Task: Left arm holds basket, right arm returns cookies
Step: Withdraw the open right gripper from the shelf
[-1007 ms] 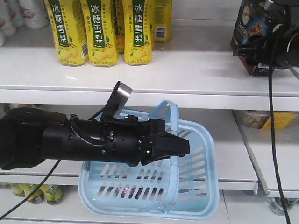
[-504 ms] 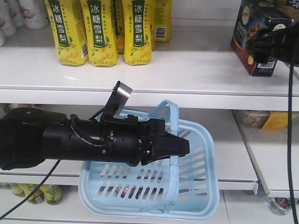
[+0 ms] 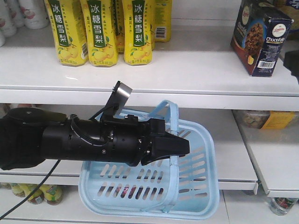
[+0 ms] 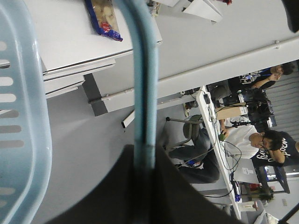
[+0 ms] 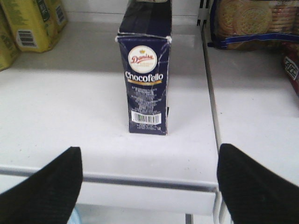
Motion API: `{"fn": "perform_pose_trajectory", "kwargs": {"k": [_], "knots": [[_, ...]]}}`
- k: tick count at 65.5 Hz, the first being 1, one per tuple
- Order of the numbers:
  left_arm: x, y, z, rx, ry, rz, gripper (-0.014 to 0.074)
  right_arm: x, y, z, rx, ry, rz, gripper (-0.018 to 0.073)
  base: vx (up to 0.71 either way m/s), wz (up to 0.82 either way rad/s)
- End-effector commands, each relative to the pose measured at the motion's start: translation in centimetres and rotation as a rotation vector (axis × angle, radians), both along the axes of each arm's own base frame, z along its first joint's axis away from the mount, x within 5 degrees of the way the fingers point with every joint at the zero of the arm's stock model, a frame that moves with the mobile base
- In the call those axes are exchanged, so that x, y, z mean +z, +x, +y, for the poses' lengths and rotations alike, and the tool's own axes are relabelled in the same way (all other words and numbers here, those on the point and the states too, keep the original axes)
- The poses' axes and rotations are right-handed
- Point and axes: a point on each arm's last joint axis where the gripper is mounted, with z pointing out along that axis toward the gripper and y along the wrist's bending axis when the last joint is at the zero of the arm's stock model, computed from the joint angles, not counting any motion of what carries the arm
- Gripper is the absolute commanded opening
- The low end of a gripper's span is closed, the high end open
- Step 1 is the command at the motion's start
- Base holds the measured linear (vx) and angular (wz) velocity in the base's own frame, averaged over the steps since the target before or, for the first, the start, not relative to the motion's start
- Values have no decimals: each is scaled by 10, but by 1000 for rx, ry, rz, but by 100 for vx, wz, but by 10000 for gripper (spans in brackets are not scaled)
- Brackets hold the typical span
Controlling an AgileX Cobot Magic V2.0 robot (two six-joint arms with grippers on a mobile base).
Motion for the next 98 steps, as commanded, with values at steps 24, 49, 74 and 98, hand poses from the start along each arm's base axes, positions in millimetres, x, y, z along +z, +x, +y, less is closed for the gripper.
{"fn": "perform_pose_trajectory", "kwargs": {"k": [24, 49, 74, 98], "knots": [[32, 1, 2, 50, -126, -36, -6, -58, -122, -19, 42, -16, -363, 558, 0, 0], [32, 1, 2, 50, -126, -36, -6, -150, -120, -11, 142, -153, -478, 558, 0, 0], [32, 1, 2, 50, -126, -36, -6, -154, -119, -9, 165, -159, -525, 558, 0, 0], [32, 1, 2, 50, -126, -36, -6, -154, -119, -9, 162, -147, -519, 454, 0, 0]]}}
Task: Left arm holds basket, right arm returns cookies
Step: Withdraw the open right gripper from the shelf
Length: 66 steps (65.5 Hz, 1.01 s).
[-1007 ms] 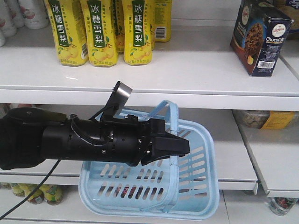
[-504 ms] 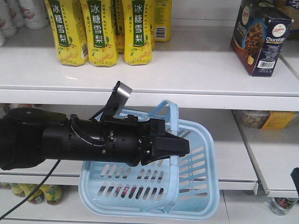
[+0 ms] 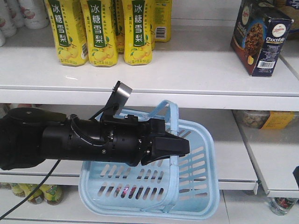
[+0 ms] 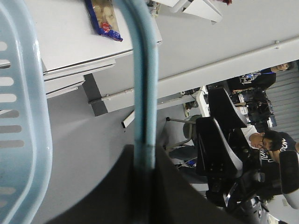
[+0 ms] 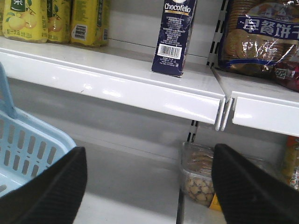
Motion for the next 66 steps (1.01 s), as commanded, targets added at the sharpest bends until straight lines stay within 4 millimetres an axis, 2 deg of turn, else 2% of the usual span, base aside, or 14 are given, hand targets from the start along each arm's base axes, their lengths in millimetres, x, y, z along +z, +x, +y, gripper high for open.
{"fn": "perform_pose_trajectory", "kwargs": {"k": [1, 25, 66], "knots": [[32, 1, 2, 49, -126, -36, -6, 14, -1, 2, 22, -1, -86, 441, 0, 0], [32, 1, 2, 49, -126, -36, -6, 7, 0, 0, -3, -9, -13, -15, 0, 0], [32, 1, 2, 49, -126, -36, -6, 7, 0, 0, -3, -9, -13, -8, 0, 0]]}}
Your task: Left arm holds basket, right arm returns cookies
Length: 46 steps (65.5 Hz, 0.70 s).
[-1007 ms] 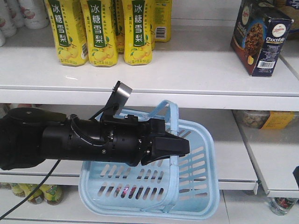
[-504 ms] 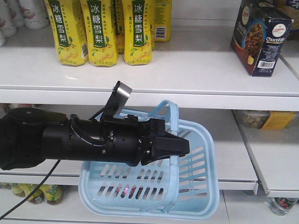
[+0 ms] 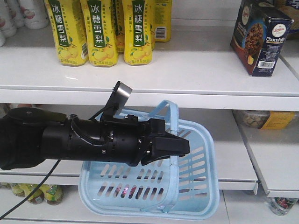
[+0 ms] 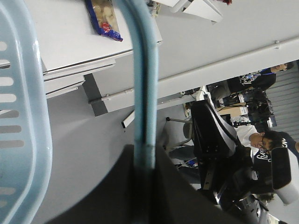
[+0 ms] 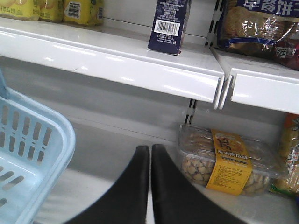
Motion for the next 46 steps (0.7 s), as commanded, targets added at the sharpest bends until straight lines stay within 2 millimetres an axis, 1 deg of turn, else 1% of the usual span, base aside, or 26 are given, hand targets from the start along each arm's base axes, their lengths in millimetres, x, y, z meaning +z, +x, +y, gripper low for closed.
{"fn": "perform_pose_trajectory", "kwargs": {"k": [1, 11, 15, 25, 29, 36, 46], "knots": [[32, 1, 2, 49, -126, -36, -6, 13, 0, 2, 19, -1, -77, -8, 0, 0], [30, -4, -2, 17, -98, -52, -6, 13, 0, 2, 20, -1, -79, -8, 0, 0], [29, -8, 1, 8, -86, -61, -6, 14, 0, 2, 20, -1, -80, -8, 0, 0], [24, -34, 11, -12, -78, -48, -6, 14, 0, 2, 20, -1, -80, -8, 0, 0], [20, -46, 19, -16, -71, -40, -6, 14, 0, 2, 20, -1, -80, -8, 0, 0], [15, -67, 35, -11, -58, -80, -6, 14, 0, 2, 20, -1, -80, -8, 0, 0], [10, -98, 65, 17, 7, -285, -6, 14, 0, 2, 20, -1, -80, -8, 0, 0]]}}
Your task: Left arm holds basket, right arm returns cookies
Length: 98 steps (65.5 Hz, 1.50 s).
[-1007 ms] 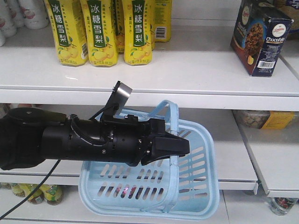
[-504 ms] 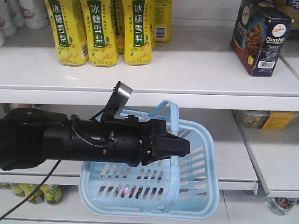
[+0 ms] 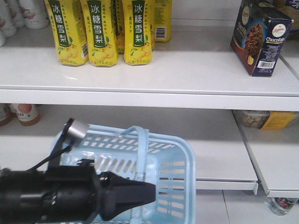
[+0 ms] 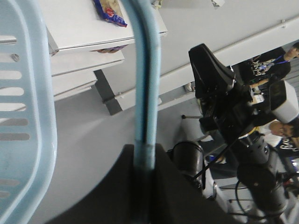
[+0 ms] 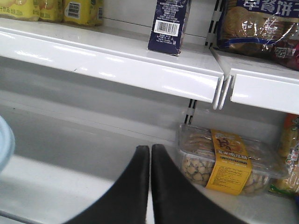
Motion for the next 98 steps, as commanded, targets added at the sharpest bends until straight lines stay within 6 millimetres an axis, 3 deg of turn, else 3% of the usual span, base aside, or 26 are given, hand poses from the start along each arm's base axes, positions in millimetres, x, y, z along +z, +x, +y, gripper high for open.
{"fn": "perform_pose_trajectory", "kwargs": {"k": [1, 19, 27, 35, 48, 69, 98], "knots": [[15, -20, 16, 9, -26, -159, -6, 14, 0, 2, 20, -1, -80, -8, 0, 0], [-20, -56, 79, 278, 201, -374, -6, 14, 0, 2, 20, -1, -80, -8, 0, 0], [-40, -64, 103, 423, 258, -457, -6, 14, 0, 2, 20, -1, -80, -8, 0, 0], [-53, -70, 122, 513, 333, -647, -6, 14, 0, 2, 20, -1, -80, -8, 0, 0], [-65, -75, 140, 592, 484, -868, -6, 14, 0, 2, 20, -1, -80, -8, 0, 0], [-82, -87, 166, 933, 483, -749, -6, 14, 0, 2, 20, -1, -80, -8, 0, 0], [-81, -94, 175, 1048, 570, -804, -6, 14, 0, 2, 20, -1, -80, -8, 0, 0]]}}
